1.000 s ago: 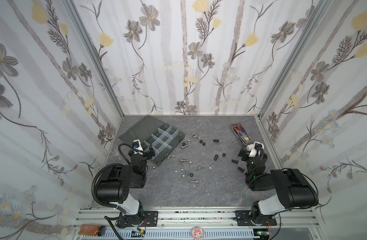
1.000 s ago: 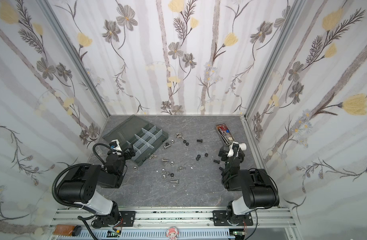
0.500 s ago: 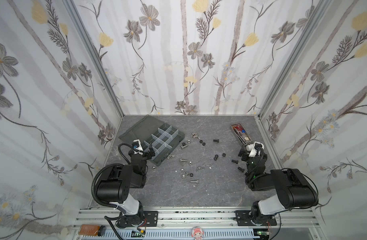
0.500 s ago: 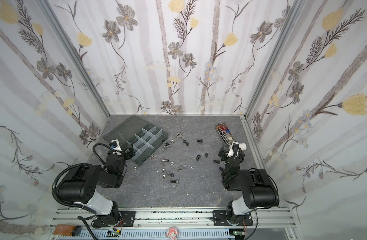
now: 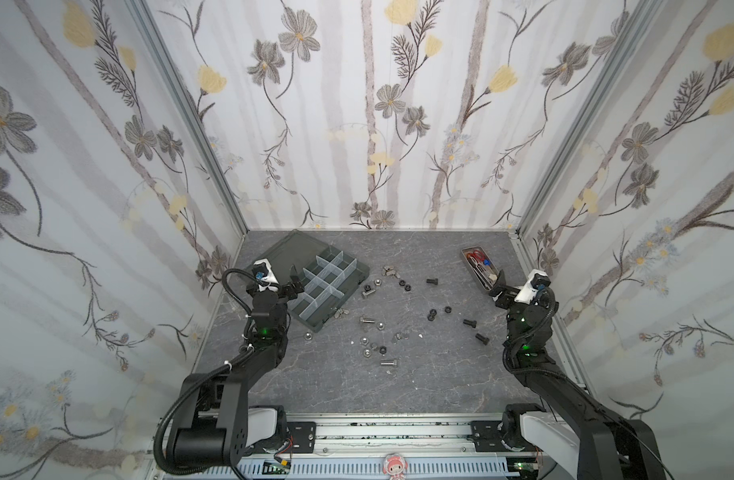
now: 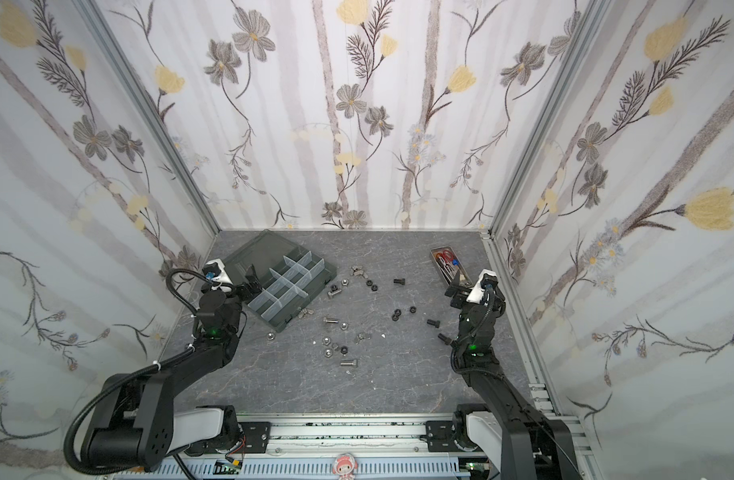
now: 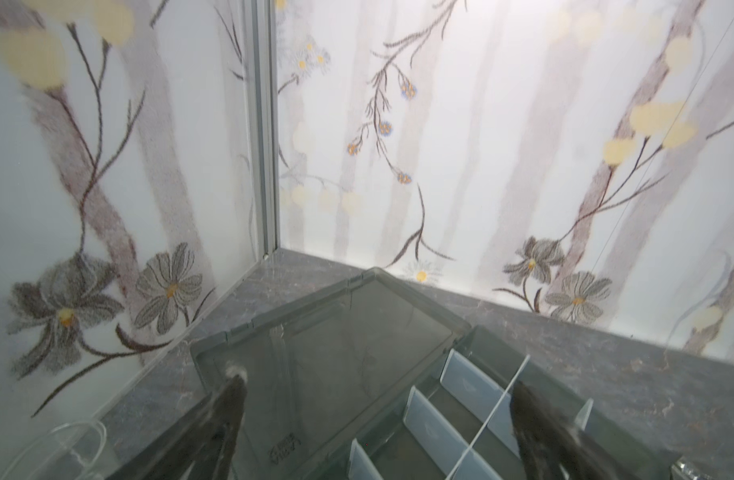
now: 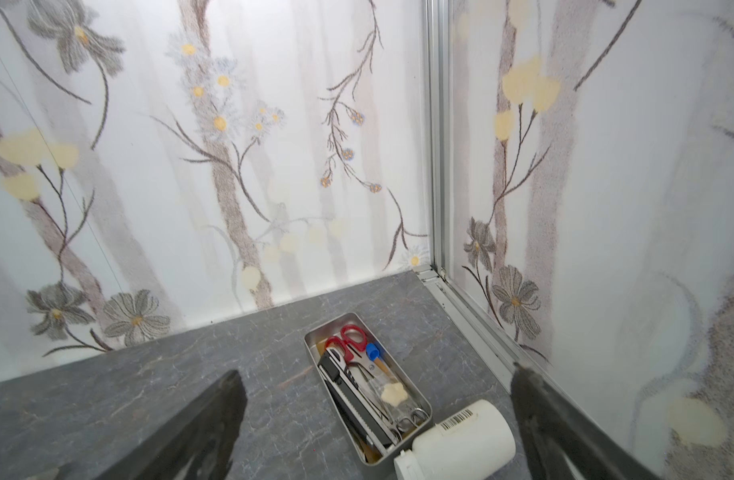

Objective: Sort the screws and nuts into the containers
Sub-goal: 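Raise both grippers from rest and move them over the table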

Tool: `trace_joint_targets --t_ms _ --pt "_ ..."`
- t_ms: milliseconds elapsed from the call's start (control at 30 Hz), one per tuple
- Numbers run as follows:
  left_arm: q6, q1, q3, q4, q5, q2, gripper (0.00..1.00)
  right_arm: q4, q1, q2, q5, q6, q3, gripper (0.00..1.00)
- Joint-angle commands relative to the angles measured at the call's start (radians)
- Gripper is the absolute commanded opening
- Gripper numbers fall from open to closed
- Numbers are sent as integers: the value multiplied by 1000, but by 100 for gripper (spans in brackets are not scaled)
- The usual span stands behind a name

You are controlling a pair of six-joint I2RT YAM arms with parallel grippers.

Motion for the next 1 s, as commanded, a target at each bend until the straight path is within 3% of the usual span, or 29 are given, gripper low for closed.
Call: trace_joint_targets --t_ms 0,133,200,300,433,533,633,833,967 --pt "-60 1 98 -307 -9 -90 100 -282 1 -94 -34 54 64 99" --pt "-89 -31 274 -591 50 -153 100 -486 10 -193 -132 141 160 97" --pt "-94 -91 351 -746 1 -168 100 -566 40 -212 -180 163 207 96" --pt "-149 -206 423 -898 -62 -208 100 -682 144 -209 -154 165 268 96" --pt "-214 -322 509 -1094 -25 -191 100 -790 240 -157 -192 189 328 95" --pt "-185 -420 496 -1133 -44 -179 100 -866 315 -68 -216 170 382 94" --pt "-196 -478 496 -1169 -79 -155 100 -943 378 8 -163 136 415 94" --pt "-252 -553 466 -1147 -119 -98 100 -913 379 93 -135 163 412 96" --pt "-332 -585 426 -1000 -97 -63 100 -871 379 209 -110 203 452 97"
